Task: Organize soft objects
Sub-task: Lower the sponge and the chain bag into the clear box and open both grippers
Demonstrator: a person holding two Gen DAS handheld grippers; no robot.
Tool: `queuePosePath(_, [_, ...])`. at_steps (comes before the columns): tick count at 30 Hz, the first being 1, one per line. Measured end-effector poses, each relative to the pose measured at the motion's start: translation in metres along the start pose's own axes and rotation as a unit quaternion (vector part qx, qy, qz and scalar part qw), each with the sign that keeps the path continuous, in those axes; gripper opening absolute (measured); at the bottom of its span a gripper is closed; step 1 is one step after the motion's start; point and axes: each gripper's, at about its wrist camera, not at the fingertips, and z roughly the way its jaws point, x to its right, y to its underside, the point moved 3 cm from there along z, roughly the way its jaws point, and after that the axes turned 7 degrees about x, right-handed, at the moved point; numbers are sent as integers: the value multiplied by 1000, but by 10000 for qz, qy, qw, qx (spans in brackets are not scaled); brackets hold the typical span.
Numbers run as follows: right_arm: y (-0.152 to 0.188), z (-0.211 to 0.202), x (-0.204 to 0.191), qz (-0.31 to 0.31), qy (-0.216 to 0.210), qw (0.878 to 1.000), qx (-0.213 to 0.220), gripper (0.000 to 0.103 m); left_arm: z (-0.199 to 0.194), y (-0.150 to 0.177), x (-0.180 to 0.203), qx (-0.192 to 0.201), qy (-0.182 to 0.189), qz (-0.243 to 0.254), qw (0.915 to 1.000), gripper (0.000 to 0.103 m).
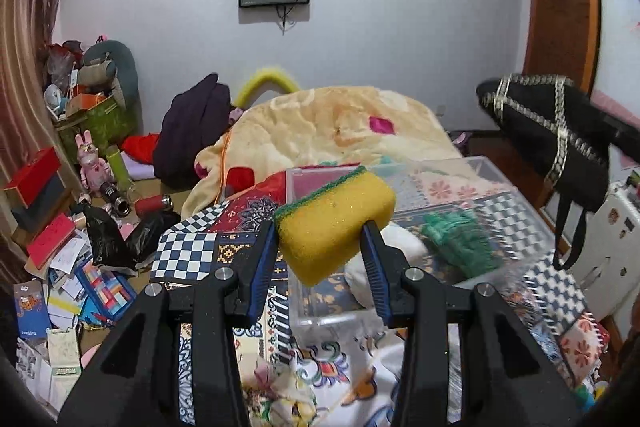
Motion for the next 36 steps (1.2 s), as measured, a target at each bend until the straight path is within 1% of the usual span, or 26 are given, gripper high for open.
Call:
queuePosePath(3, [1,14,-1,-1,-3,9999,-100,10,16,2,0,-140,-34,-45,9999,42])
queuePosePath(6, [8,29,-4,-70,-3,9995,-299,10,26,3,2,-228,-62,-79,9997,42])
queuePosePath(12, [30,57,-6,-210,-2,9962,-843,10,42,6,4,-394,-10,-134,9991,42])
queuePosePath(15, [42,66,-6,-216,-87,9935,-1117,10,48,9,5,-469,-12,-133,9988,42])
queuePosePath(17, [49,71,-7,-244,-95,9915,-1274,10,48,9,6,-439,-58,-101,9990,43])
queuePosePath(19, [53,75,-6,-250,-123,9895,-1418,10,47,10,7,-449,-12,-95,9989,43])
queuePosePath(22, [58,80,-5,-281,-113,9868,-1588,11,46,11,9,-494,48,-62,9987,46])
queuePosePath(25, [59,82,-4,-271,-131,9851,-1694,13,43,12,10,-506,110,-72,9986,52])
queuePosePath(26, [59,81,-3,-278,-127,9848,-1708,13,41,12,11,-506,111,-61,9986,55])
queuePosePath(27, [59,80,-3,-302,-112,9845,-1724,14,40,13,11,-502,115,-55,9987,58])
queuePosePath(28, [59,80,-4,-326,-102,9842,-1737,16,40,13,11,-498,120,-51,9987,58])
queuePosePath(30, [57,75,-3,-338,-95,9844,-1722,24,37,14,12,-497,144,-32,9987,58])
queuePosePath(32, [53,68,-2,-328,-149,9852,-1677,28,34,14,11,-487,196,-33,9986,58])
queuePosePath(34, [49,62,-3,-355,-159,9864,-1599,36,29,13,10,-478,249,-46,9985,59])
queuePosePath(35, [46,58,-3,-377,-146,9873,-1538,43,26,13,9,-464,278,-54,9985,59])
queuePosePath(36, [45,55,-3,-391,-138,9881,-1485,47,22,12,8,-437,301,-54,9986,59])
